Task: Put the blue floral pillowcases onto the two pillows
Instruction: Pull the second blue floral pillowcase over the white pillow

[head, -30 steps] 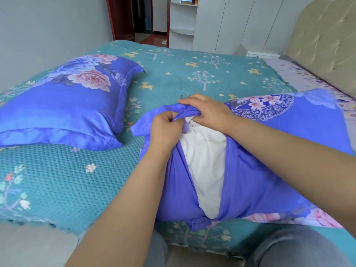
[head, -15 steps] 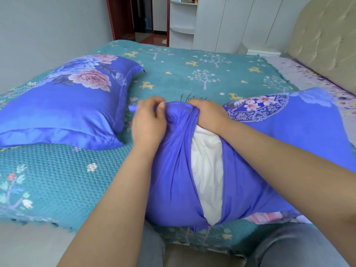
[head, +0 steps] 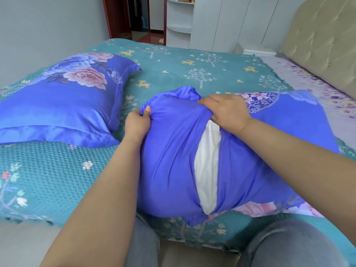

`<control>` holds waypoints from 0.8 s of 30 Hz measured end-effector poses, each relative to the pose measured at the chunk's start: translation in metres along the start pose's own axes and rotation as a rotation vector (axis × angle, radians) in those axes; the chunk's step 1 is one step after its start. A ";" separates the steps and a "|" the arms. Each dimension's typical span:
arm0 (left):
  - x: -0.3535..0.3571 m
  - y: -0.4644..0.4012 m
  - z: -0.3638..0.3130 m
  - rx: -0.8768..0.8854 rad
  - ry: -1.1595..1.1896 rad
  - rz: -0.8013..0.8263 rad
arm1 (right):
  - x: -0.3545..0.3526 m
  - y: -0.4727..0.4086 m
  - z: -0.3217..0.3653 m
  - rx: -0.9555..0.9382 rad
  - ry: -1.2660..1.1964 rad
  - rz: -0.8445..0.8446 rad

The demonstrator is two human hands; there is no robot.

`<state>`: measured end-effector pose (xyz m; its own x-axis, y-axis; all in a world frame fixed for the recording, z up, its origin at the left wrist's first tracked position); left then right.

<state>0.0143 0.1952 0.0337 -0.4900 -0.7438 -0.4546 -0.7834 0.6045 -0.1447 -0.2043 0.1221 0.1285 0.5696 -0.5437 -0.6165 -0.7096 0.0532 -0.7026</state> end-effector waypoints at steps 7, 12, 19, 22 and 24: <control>0.007 -0.016 0.030 -0.162 -0.046 -0.046 | 0.030 0.032 -0.054 0.586 -0.169 0.395; 0.000 -0.010 0.019 -0.062 -0.350 -0.012 | 0.043 0.062 -0.037 1.211 -0.959 0.309; 0.033 0.073 -0.052 0.257 -0.673 0.476 | 0.017 0.088 0.037 0.504 -0.571 0.483; 0.052 0.092 -0.056 0.328 -0.825 0.570 | 0.014 0.099 0.056 0.365 -0.492 0.575; 0.065 0.095 -0.052 0.352 -0.849 0.623 | 0.022 0.105 0.063 0.331 -0.427 0.673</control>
<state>-0.1123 0.1896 0.0364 -0.2335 0.0745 -0.9695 -0.2726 0.9521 0.1388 -0.2400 0.1686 0.0189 0.2257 0.0494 -0.9729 -0.8324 0.5286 -0.1663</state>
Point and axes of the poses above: each hand's wrist, its own y-axis away from the middle knuckle, its own x-axis out of the palm, z = x × y, the point moved 8 cm from there along -y, towards the middle knuckle, and after that the axes turned 3 degrees about -z, right-handed, at the moved point
